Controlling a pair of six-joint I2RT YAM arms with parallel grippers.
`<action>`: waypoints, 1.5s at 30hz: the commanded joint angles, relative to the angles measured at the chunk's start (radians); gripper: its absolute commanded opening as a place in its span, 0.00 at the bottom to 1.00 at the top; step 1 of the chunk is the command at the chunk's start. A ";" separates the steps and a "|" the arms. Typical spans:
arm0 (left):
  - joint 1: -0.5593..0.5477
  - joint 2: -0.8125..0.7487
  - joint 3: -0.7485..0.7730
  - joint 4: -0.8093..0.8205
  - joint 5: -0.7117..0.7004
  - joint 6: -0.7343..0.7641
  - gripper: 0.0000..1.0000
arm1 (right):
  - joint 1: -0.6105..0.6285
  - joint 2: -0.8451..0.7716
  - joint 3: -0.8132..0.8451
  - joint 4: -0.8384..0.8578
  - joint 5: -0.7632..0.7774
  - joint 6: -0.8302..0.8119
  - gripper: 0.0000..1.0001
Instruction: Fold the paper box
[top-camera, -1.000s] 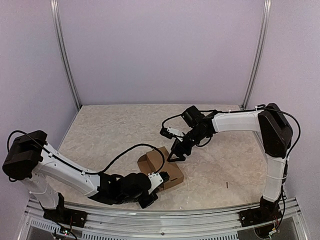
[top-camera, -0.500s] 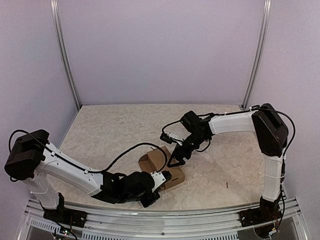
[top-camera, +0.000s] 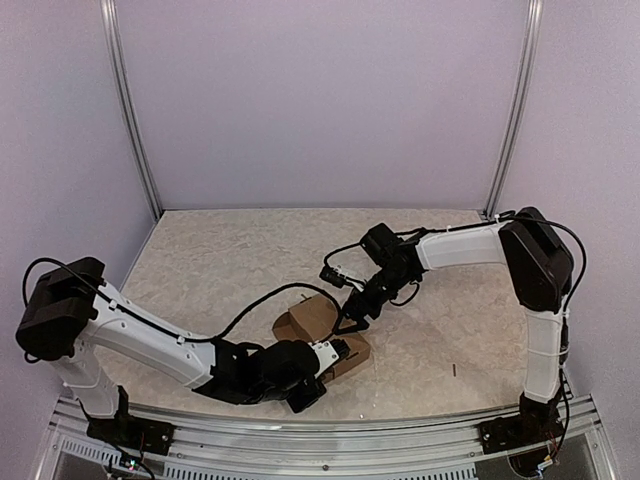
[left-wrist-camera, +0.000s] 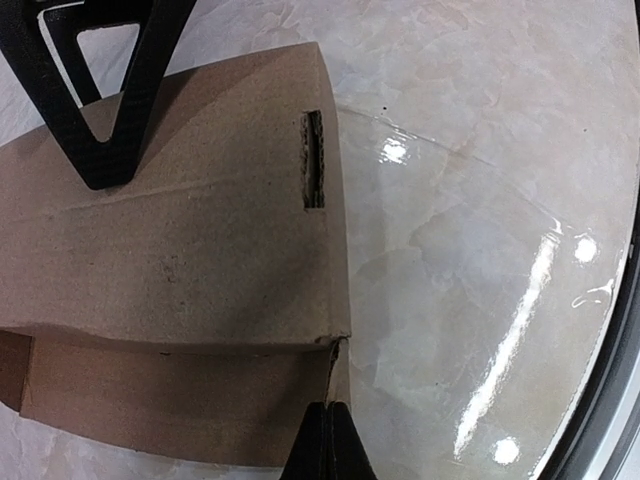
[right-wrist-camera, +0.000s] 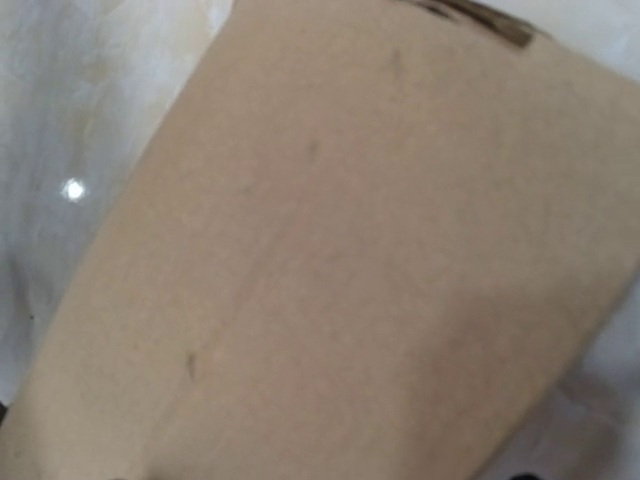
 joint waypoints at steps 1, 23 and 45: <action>0.021 0.030 0.042 -0.016 -0.041 -0.017 0.00 | 0.013 0.058 -0.017 -0.045 0.036 -0.002 0.80; 0.024 0.075 0.215 -0.173 -0.037 -0.043 0.00 | 0.013 0.062 -0.032 -0.015 0.011 0.077 0.80; 0.064 0.137 0.357 -0.292 -0.002 -0.105 0.00 | 0.015 0.026 -0.069 0.006 0.005 0.105 0.80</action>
